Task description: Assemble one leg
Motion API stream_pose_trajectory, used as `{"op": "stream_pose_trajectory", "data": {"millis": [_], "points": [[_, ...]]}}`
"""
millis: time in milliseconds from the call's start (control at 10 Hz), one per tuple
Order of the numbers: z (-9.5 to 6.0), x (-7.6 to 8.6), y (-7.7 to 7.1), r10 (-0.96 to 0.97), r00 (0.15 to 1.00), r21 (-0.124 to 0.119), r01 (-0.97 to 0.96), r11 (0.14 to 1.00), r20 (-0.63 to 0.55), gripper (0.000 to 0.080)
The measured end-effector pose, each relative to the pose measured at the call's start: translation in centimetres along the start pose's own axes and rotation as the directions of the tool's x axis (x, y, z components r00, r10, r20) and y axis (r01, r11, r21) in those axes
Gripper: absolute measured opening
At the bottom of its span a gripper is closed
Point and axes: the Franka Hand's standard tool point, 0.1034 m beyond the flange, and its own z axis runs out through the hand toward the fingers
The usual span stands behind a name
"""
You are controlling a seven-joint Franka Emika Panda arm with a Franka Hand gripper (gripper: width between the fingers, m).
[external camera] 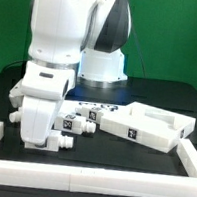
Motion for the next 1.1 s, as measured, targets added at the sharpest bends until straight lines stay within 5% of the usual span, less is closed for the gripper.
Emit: {"op": "stream_pose_trajectory", "data": {"millis": [300, 500, 800, 900, 1100], "points": [[0.0, 0.0, 0.0, -0.001, 1.0, 0.0, 0.001, 1.0, 0.0, 0.0284], [-2.1, 0.6, -0.2, 0.144, 0.99, -0.001, -0.144, 0.99, 0.009, 0.0604], [-6.4, 5.3, -2.0, 0.326, 0.945, 0.013, -0.326, 0.945, 0.036, 0.0647], [-7.7, 7.8, -1.9, 0.365, 0.931, -0.006, -0.365, 0.931, 0.027, 0.0647], [-7.6, 8.4, -2.0, 0.383, 0.924, -0.009, -0.383, 0.924, 0.004, 0.0649]]}}
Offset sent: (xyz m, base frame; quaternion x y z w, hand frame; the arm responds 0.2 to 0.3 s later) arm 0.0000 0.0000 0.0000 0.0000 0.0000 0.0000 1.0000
